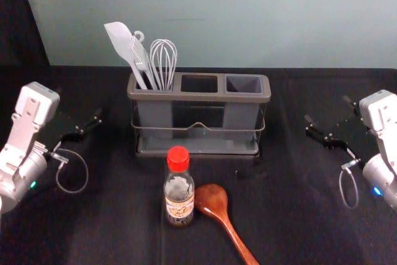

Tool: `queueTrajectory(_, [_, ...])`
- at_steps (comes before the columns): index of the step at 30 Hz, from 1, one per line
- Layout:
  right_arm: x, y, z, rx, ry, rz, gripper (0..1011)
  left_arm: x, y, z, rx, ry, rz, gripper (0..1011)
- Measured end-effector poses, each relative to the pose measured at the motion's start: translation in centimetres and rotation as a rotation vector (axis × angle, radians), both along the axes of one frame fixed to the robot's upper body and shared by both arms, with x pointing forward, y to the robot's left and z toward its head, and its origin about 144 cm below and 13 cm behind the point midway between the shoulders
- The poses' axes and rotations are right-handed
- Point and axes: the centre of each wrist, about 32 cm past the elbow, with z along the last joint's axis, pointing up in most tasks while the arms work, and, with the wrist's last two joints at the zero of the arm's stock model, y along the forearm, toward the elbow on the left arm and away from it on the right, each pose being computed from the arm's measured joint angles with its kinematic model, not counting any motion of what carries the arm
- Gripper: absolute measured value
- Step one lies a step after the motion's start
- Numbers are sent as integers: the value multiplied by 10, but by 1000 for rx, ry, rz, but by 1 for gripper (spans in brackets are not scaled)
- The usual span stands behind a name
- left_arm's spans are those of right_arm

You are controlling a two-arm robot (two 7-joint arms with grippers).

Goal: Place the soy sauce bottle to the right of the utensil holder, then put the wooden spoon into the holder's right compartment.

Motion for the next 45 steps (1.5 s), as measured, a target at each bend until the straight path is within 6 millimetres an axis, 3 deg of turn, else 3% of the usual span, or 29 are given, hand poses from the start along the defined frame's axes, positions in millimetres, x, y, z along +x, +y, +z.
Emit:
queueTrajectory(40, [0, 0, 0, 0, 0, 0, 1002, 0, 0, 0, 0, 0, 0, 1000])
queueTrajectory(45, [-11, -3, -4, 12, -11, 10, 1002, 0, 0, 0, 0, 0, 0, 1000])
